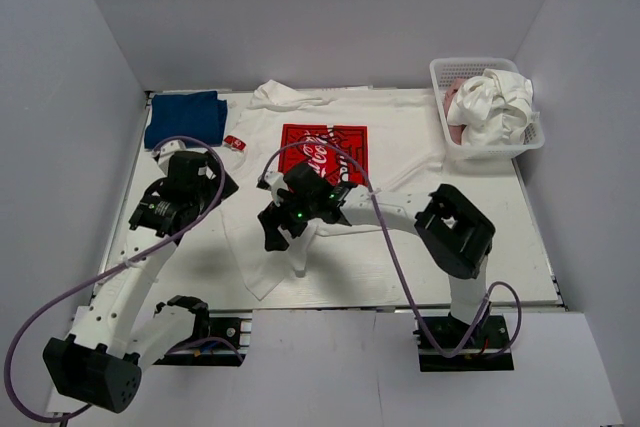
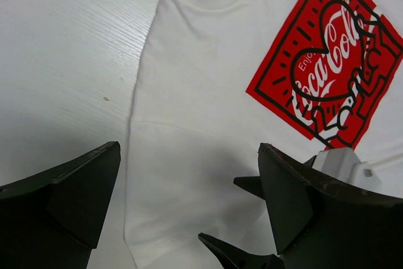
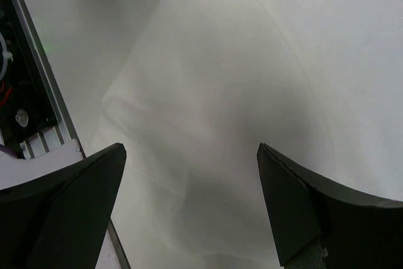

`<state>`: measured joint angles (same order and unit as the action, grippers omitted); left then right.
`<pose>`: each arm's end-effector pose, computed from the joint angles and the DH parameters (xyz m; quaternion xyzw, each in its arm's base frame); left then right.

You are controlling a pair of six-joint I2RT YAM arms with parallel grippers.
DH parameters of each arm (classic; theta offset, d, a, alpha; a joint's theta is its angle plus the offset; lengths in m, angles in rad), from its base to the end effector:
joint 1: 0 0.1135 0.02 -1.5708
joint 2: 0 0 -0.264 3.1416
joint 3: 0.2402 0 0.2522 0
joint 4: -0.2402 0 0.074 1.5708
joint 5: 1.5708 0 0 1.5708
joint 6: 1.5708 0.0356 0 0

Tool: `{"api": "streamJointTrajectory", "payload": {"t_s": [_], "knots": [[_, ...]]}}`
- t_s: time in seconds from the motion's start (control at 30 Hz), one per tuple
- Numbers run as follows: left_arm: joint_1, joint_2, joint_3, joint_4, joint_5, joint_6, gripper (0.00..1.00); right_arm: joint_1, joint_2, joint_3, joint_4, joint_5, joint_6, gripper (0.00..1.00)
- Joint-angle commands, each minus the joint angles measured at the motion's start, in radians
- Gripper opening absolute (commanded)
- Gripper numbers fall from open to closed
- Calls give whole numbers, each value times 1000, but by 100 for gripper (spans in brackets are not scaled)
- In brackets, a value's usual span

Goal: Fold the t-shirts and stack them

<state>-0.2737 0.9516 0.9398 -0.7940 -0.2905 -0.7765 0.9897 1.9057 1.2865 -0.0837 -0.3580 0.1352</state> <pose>0.1831 -0.0408 0.3076 -0.2807 0.8757 -0.0689 0.3869 0.2218 0.3604 0.2001 -0.4381 0.7815 0.3573 0.2639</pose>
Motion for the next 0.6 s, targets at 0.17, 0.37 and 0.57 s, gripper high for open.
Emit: {"api": "streamJointTrajectory", "payload": {"t_s": [0.17,0.37,0.57], "knots": [[1,6,-4,-25,-72,-37,100,23,-95,-39,-261,-96,-34,90],[1,59,-25,16,-1,14,100,27,-255,-191,-370,-78,-54,90],[-21,110,-36,39,91,72,100,18,-289,-167,-260,35,15,90]]}}
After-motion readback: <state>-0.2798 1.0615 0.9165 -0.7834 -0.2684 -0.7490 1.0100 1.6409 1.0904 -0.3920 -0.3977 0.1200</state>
